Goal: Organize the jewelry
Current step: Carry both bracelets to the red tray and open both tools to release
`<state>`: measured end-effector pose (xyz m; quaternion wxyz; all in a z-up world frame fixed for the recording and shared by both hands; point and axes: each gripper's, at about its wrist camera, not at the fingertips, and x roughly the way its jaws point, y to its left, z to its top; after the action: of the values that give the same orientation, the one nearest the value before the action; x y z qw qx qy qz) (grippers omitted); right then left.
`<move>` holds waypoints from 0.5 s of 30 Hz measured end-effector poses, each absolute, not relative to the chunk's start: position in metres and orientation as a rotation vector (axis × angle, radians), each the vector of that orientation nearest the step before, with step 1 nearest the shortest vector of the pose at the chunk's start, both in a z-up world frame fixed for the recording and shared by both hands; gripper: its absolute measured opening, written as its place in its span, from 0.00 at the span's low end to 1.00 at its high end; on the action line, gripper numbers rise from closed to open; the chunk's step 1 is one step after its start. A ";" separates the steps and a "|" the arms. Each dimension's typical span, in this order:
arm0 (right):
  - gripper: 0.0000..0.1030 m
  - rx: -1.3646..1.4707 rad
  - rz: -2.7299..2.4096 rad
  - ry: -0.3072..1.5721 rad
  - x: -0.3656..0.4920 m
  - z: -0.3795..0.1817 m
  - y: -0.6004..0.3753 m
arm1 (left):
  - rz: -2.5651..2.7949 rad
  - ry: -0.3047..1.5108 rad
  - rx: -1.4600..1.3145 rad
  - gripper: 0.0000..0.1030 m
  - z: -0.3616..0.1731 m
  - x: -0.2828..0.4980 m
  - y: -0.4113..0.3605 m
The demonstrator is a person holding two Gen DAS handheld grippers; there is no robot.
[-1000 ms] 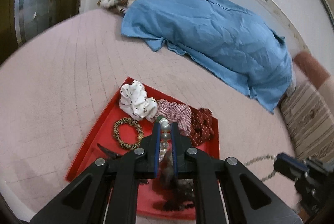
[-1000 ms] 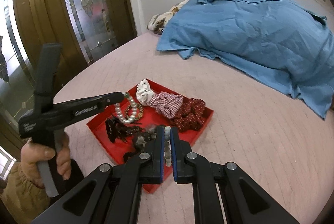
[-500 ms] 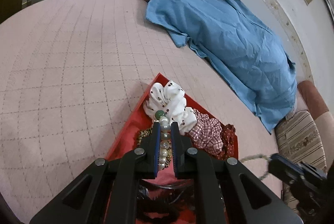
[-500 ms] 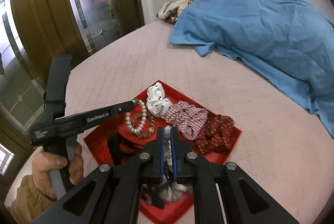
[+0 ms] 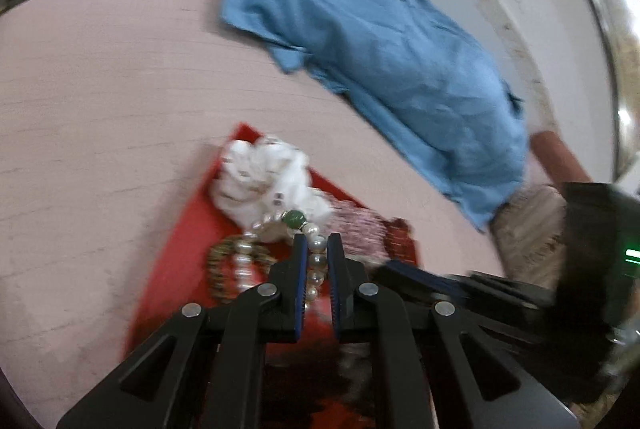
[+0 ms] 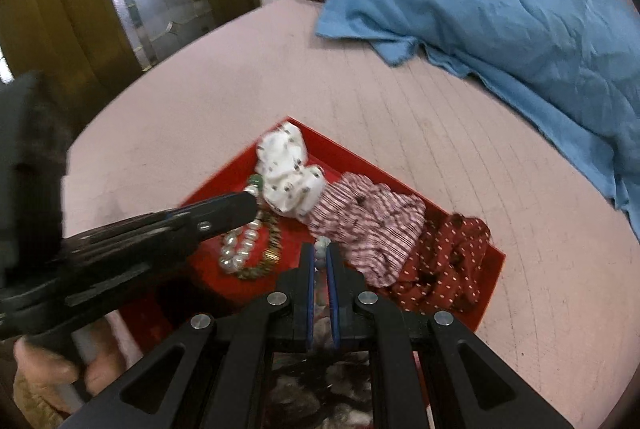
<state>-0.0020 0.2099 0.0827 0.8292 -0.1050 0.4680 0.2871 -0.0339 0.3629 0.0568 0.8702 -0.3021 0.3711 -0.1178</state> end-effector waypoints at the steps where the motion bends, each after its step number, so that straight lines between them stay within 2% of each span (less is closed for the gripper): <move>1: 0.07 -0.219 0.597 1.001 0.000 0.080 0.207 | -0.284 0.767 -0.645 0.09 0.058 -0.035 0.360; 6: 0.07 -0.179 0.547 1.042 0.007 0.067 0.186 | -0.413 0.756 -0.664 0.09 0.063 -0.038 0.345; 15: 0.07 -0.142 0.527 1.081 0.011 0.055 0.176 | -0.369 0.880 -0.524 0.09 0.050 -0.034 0.321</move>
<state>0.0107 0.1757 0.0554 0.8222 -0.0669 0.5081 0.2477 -0.0340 0.3213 0.0503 0.8555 -0.2491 0.4185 -0.1757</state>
